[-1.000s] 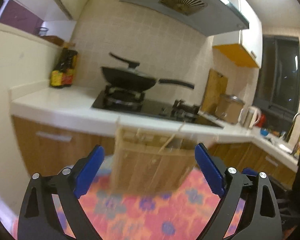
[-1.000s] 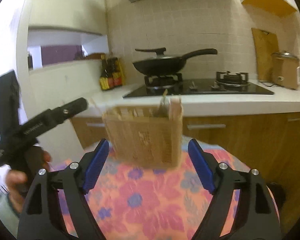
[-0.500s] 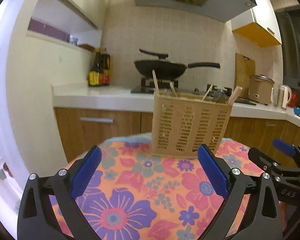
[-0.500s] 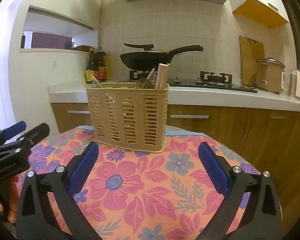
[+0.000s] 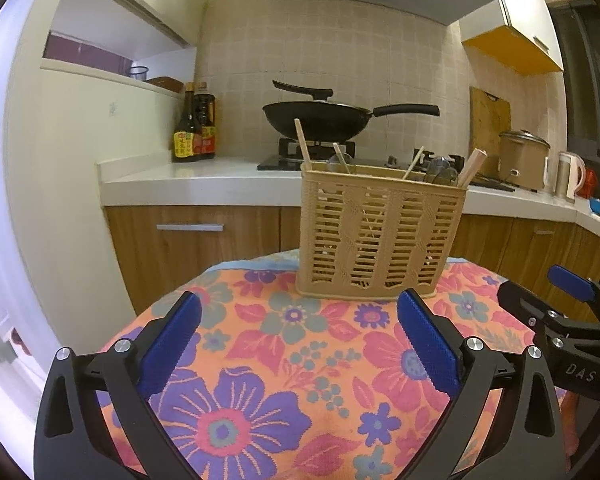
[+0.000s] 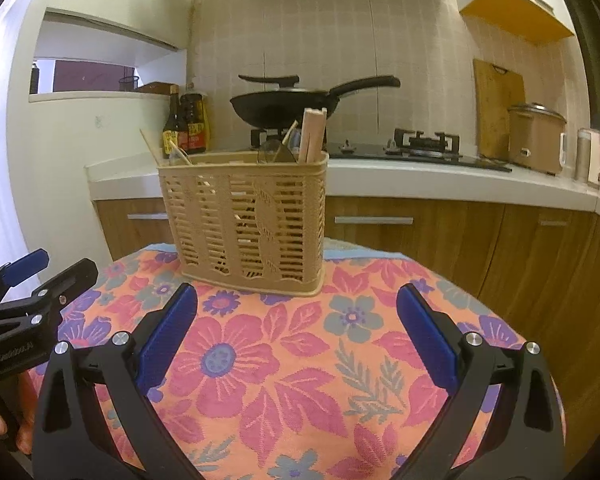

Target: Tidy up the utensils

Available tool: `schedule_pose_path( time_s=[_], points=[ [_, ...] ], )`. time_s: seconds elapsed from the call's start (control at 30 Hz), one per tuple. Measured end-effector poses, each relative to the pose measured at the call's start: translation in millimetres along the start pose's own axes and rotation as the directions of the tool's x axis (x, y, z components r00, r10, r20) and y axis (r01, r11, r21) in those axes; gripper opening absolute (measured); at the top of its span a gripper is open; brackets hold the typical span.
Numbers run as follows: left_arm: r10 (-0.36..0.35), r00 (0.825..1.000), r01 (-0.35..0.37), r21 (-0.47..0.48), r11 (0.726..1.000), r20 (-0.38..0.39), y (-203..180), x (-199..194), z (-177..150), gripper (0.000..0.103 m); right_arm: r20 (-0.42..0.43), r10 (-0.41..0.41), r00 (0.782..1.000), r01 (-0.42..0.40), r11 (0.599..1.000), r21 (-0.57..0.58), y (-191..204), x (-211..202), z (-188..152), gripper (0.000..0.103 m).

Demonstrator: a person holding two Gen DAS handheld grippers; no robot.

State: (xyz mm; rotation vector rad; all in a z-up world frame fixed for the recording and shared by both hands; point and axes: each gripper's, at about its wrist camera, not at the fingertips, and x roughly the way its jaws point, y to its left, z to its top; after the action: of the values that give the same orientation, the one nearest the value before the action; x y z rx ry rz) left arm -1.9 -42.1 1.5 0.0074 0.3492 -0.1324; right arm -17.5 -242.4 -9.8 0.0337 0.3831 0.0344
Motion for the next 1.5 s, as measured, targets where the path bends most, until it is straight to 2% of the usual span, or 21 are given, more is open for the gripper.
schedule_pose_path(
  time_s=[0.3,1.5],
  points=[
    [-0.012,0.999,0.012,-0.001,1.000,-0.032,-0.2,5.4,-0.4,0.095,-0.020,-0.010,1.000,0.010,1.000,0.015,-2.8,4.0,0.1,0.095],
    [-0.004,0.999,0.004,-0.013,1.000,-0.048,-0.7,6.7,-1.7,0.095,-0.044,0.001,0.999,0.000,1.000,0.013,-3.2,8.9,-1.4,0.095]
  ],
)
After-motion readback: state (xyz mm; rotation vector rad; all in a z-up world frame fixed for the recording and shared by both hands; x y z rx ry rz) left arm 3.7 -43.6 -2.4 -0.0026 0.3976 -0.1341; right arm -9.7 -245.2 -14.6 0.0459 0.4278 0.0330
